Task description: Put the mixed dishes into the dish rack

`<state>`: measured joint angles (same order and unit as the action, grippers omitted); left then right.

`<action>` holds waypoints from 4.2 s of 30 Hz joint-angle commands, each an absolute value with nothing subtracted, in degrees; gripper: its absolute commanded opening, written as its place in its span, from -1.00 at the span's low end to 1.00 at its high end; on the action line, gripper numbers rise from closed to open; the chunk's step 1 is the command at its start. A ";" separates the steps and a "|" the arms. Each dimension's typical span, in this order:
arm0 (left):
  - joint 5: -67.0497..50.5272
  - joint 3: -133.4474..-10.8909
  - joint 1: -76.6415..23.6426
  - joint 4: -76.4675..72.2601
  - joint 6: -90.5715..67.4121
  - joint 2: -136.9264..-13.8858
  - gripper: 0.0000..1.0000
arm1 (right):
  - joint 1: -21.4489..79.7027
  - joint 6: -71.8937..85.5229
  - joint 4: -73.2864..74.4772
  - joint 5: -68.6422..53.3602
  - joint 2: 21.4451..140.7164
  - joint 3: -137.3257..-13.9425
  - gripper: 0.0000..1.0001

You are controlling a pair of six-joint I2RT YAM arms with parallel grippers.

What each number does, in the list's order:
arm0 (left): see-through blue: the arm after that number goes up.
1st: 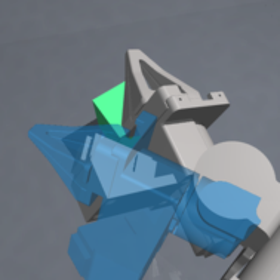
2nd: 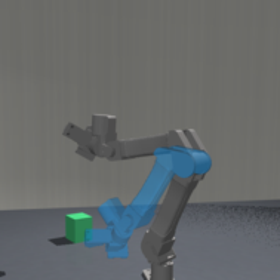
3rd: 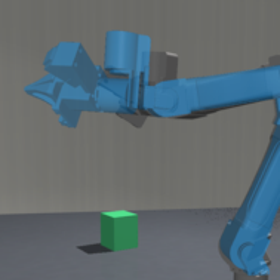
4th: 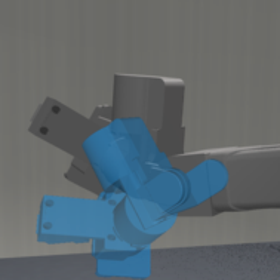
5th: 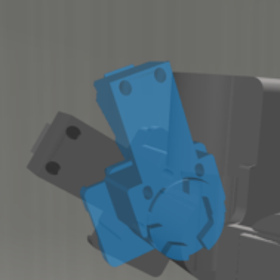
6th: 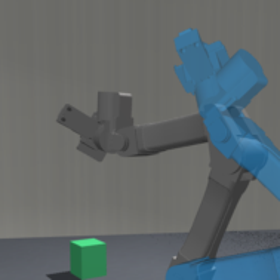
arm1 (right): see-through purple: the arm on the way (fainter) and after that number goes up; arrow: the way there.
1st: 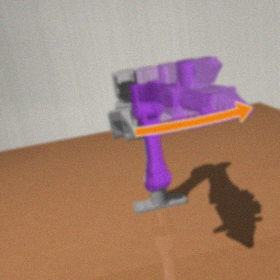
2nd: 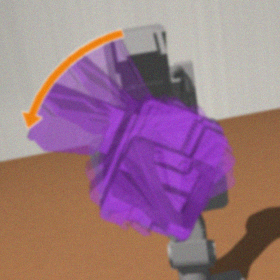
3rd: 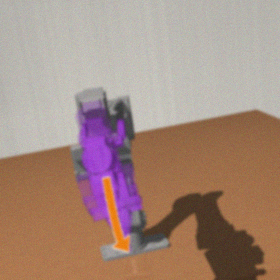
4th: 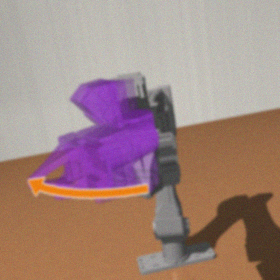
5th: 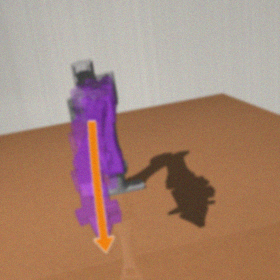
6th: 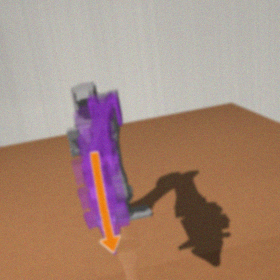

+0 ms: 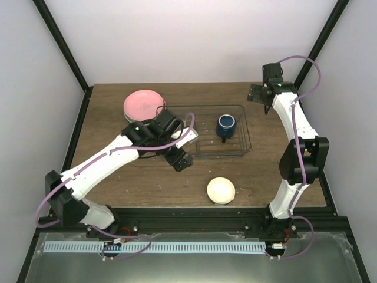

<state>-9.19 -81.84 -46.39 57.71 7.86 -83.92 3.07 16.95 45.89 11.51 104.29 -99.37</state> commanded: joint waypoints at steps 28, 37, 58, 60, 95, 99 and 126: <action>-20.83 -85.44 -58.19 51.25 7.19 -105.53 0.99 | 2.68 17.86 53.27 17.55 90.95 -98.23 1.00; -18.10 -85.92 -60.03 42.21 4.15 -111.55 0.99 | 2.64 18.16 54.22 19.46 85.81 -95.86 1.00; -14.75 -86.44 -61.08 40.35 2.83 -118.06 -0.81 | 2.64 15.97 52.35 18.98 82.51 -91.54 1.00; -14.72 -86.46 -61.06 40.60 2.69 -117.31 -1.00 | 2.64 15.66 52.07 18.83 82.76 -91.65 1.00; -20.93 -108.74 -31.40 40.48 6.63 -109.42 -1.00 | 2.64 16.04 31.05 -41.30 84.80 -83.31 1.00; -23.15 -111.64 -30.64 40.17 7.57 -111.80 -1.00 | 2.64 16.83 30.28 -51.37 88.68 -83.60 1.00; -30.62 -115.76 -29.86 36.47 8.03 -118.46 -1.00 | 6.97 15.06 29.59 -63.66 98.49 -82.96 1.00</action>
<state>-27.27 -115.74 -30.17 41.25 8.97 -118.89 6.04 15.70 29.10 -61.78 97.38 -82.70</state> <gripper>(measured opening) 0.085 0.999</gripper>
